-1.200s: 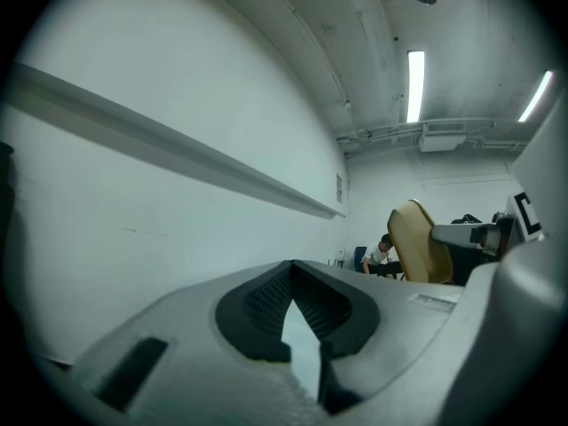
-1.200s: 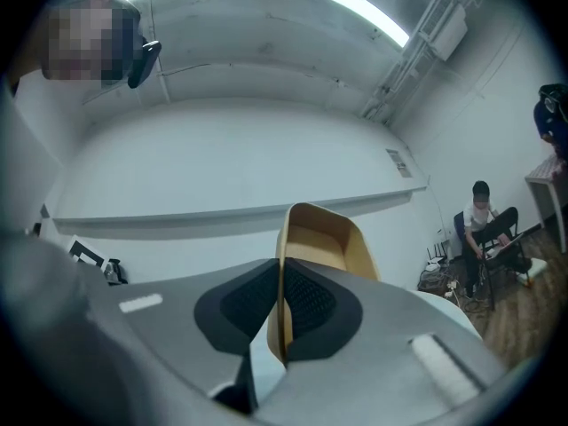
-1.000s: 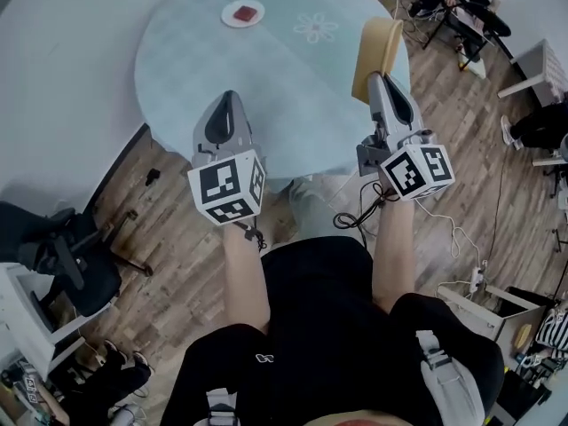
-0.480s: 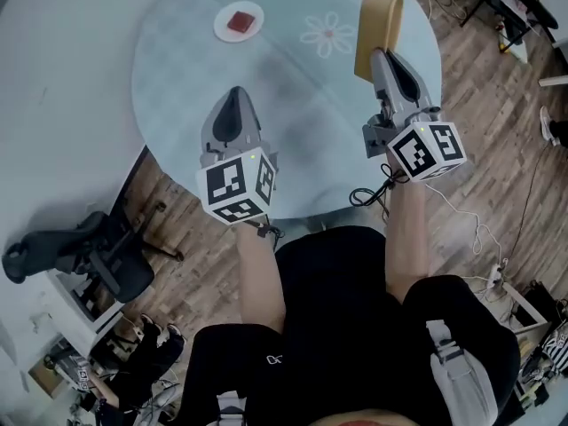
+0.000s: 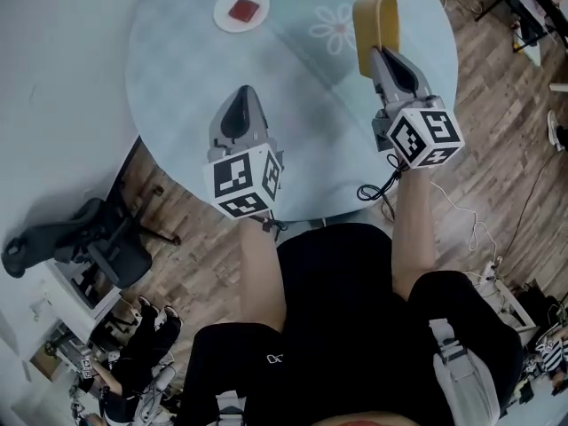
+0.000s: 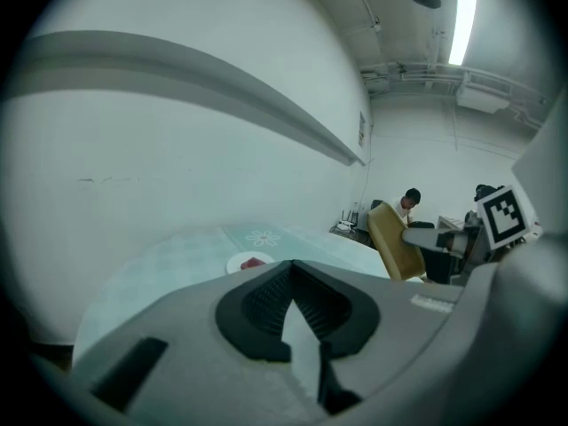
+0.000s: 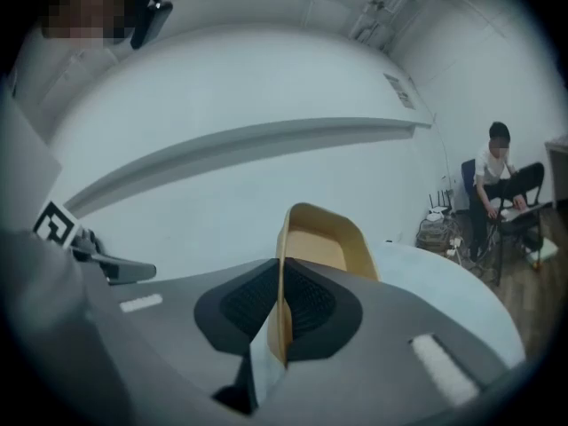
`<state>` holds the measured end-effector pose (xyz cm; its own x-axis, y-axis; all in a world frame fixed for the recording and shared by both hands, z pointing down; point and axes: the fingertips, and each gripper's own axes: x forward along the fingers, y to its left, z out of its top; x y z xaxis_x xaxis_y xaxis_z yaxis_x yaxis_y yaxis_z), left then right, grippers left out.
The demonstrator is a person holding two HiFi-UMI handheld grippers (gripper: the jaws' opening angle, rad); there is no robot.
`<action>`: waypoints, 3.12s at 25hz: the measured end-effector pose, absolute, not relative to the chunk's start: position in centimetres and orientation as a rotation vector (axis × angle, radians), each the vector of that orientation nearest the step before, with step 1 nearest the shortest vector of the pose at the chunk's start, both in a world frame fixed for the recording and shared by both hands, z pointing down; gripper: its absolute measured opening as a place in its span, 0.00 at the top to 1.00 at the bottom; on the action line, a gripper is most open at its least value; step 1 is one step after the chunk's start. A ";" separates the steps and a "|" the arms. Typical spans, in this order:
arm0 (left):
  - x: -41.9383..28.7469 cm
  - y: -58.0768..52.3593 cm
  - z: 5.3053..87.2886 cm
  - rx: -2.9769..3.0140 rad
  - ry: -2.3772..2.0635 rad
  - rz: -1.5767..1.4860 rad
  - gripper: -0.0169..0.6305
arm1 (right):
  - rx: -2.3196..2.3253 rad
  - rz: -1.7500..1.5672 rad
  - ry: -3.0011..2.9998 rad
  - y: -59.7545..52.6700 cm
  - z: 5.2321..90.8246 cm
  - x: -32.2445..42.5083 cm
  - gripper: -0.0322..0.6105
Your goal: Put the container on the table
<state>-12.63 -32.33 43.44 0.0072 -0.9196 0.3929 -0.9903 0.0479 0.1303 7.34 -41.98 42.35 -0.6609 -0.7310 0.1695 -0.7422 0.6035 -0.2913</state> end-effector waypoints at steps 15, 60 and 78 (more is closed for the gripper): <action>-17.9 -31.8 44.5 1.814 -2.013 0.243 0.98 | 0.482 -0.184 -2.310 -48.4 56.3 -6.9 0.90; -11.8 -32.4 38.5 2.002 -2.083 0.112 0.98 | 1.336 0.191 -2.912 -41.3 35.3 6.9 0.94; -11.9 -30.6 38.7 1.975 -2.089 0.099 0.98 | 1.219 0.117 -2.925 -38.6 34.8 5.1 0.94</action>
